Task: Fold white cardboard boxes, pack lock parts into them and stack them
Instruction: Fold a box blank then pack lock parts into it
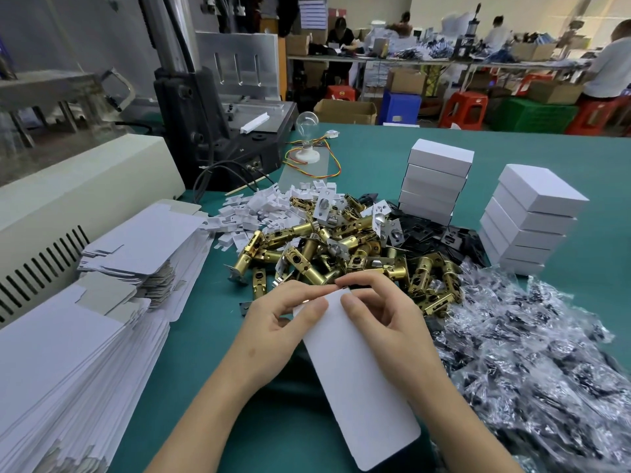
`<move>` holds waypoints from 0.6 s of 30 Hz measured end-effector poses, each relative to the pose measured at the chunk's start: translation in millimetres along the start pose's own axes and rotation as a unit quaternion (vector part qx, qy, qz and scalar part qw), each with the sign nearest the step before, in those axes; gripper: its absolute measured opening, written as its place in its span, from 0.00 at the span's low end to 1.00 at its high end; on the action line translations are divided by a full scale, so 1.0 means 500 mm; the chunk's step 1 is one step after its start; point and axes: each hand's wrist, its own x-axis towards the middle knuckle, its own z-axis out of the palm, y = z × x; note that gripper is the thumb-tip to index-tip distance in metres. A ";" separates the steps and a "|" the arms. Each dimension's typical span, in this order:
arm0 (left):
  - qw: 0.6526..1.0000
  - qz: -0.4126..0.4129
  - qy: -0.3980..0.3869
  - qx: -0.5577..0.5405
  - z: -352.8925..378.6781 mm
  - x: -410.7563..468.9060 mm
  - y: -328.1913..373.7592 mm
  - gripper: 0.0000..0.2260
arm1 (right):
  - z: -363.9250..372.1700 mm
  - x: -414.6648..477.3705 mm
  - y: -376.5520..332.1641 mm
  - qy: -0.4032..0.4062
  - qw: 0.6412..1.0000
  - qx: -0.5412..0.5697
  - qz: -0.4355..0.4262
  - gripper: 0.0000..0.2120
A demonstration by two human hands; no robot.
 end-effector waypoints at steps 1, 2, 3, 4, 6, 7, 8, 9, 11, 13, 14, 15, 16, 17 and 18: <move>1.000 -0.003 0.004 0.002 0.002 -0.001 0.000 0.11 | -0.001 0.000 0.000 0.005 1.000 0.002 -0.001 0.09; 1.000 -0.007 0.014 -0.002 0.005 -0.001 0.000 0.10 | -0.001 0.001 0.000 0.011 1.000 0.005 -0.002 0.08; 0.999 -0.013 0.031 -0.010 0.008 -0.001 0.000 0.10 | 0.000 0.001 0.000 0.017 1.000 0.008 -0.004 0.07; 0.998 -0.018 0.048 -0.021 0.010 0.000 0.001 0.09 | 0.000 0.000 0.000 0.025 1.000 0.010 -0.004 0.07; 0.996 -0.027 0.072 -0.043 0.012 0.000 0.001 0.08 | 0.001 0.000 -0.002 0.036 0.999 0.012 -0.003 0.06; 0.996 -0.031 0.075 -0.049 0.012 0.000 0.001 0.07 | 0.002 -0.001 -0.003 0.039 0.999 0.011 -0.003 0.05; 0.995 -0.035 0.074 -0.049 0.012 0.000 0.000 0.06 | 0.002 -0.001 -0.003 0.042 0.999 0.009 -0.004 0.05; 0.996 -0.036 0.071 -0.045 0.012 0.001 -0.001 0.07 | 0.002 -0.002 -0.002 0.045 0.999 0.008 -0.005 0.04; 0.996 -0.036 0.069 -0.031 0.010 0.000 -0.002 0.08 | 0.003 -0.002 -0.002 0.046 0.999 0.006 -0.006 0.04; 0.997 -0.029 0.066 -0.018 0.009 0.000 -0.004 0.07 | 0.004 -0.002 -0.003 0.047 0.999 0.005 -0.008 0.04; 0.997 -0.028 0.064 -0.019 0.008 0.000 -0.004 0.08 | 0.004 -0.003 -0.005 0.046 0.999 0.008 -0.006 0.04; 0.997 -0.031 0.062 -0.028 0.007 0.001 -0.004 0.08 | 0.003 -0.002 -0.007 0.042 0.999 0.011 -0.002 0.04; 0.996 -0.037 0.065 -0.044 0.006 0.002 -0.002 0.09 | 0.002 -0.002 -0.007 0.037 0.999 0.012 0.001 0.06; 0.994 -0.051 0.075 -0.067 0.004 0.003 0.001 0.09 | 0.001 -0.002 -0.005 0.032 0.999 0.013 0.001 0.08; 0.989 -0.072 0.091 -0.094 0.002 0.005 0.005 0.10 | 0.000 -0.002 -0.004 0.028 0.999 0.016 -0.005 0.11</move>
